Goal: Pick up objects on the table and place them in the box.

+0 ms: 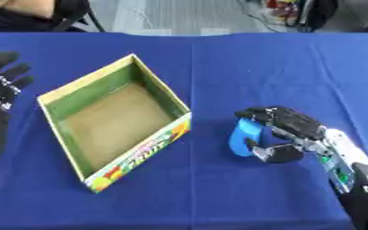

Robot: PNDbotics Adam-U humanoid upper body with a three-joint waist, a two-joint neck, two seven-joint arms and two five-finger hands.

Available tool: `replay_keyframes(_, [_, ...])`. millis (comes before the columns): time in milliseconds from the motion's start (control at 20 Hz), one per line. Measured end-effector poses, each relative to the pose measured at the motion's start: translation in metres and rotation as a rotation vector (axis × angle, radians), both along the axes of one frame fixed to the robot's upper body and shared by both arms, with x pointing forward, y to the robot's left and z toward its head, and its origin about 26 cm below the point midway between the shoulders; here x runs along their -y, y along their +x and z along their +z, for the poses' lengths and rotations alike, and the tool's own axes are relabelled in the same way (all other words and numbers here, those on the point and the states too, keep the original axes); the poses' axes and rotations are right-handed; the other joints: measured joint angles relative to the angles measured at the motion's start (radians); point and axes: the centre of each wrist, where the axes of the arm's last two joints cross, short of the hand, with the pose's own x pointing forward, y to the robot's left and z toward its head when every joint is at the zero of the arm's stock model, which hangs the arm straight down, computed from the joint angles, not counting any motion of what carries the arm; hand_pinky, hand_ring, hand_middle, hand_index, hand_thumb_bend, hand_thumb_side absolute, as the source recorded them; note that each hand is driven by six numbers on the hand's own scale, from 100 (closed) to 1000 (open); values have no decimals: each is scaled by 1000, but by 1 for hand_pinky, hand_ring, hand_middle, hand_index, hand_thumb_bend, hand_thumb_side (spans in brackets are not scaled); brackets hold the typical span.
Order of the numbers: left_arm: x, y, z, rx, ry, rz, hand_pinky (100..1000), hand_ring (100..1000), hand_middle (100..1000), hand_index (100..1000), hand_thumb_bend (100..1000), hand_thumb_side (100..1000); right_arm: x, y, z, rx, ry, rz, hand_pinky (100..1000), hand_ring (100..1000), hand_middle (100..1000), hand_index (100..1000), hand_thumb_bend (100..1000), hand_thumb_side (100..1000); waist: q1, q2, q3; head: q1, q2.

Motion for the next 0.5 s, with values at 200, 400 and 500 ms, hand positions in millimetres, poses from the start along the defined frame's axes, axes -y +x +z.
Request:
replay_keyframes(200, [0,0,0,0,0,0,867,838,855,864,984,1000,0,0,0,5,5,-2,284,317,587,735,100,630,0,0,0,0,0])
replay_keyframes(400, [0,0,0,0,0,0,867,839,855,863,984,1000,0,0,0,7,8,-6,144,205,463,643,100,509,0,0,1,0,0])
replay_keyframes(500, [0,0,0,0,0,0,867,840,856,863,984,1000,0,-1,-1,6,11,-9,103,173,411,600,100,445,0,0,1,0,0])
